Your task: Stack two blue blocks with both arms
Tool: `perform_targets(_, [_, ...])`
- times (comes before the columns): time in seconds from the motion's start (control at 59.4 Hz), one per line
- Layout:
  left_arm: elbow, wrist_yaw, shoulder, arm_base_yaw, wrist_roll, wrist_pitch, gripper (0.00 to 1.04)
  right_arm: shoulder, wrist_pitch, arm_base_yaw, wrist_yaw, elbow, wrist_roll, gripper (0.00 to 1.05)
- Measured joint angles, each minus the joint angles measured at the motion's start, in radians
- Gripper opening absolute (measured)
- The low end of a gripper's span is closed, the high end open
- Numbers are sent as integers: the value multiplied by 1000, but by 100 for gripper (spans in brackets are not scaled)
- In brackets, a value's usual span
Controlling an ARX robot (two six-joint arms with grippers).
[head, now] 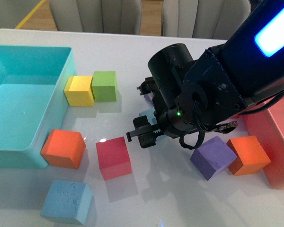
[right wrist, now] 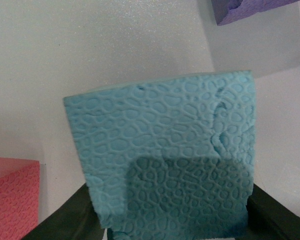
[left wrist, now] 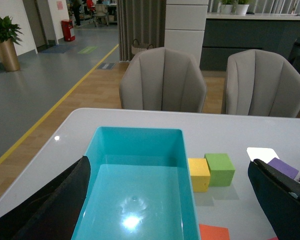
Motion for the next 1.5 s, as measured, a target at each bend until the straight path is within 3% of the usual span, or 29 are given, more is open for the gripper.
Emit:
perform_targets(0.067, [0,0,0,0,0,0,96,-22,7,-2,0,-14,0,97])
perform_targets(0.32, [0,0,0,0,0,0,96,-237,76,-23,-6,-127,-4,96])
perform_targets(0.488, [0,0,0,0,0,0,96,-488,138,-45,1,-304,-31,96])
perform_targets(0.74, [0,0,0,0,0,0,96,-951,89,-99,4,-578,-37,96])
perform_targets(0.774, [0,0,0,0,0,0,96,-1019,187,-101,95,-645,-55,91])
perform_targets(0.824, [0,0,0,0,0,0,96,-1131,467,-129,236,-790,-84,79])
perform_targets(0.925, [0,0,0,0,0,0,96,-1254,658,-193,244,-911,-93,61])
perform_targets(1.262, [0,0,0,0,0,0,96,-1503,574,-347,79,-1079,-116,2])
perform_targets(1.497, [0,0,0,0,0,0,96,-1656,473,-420,14,-1133,-113,2])
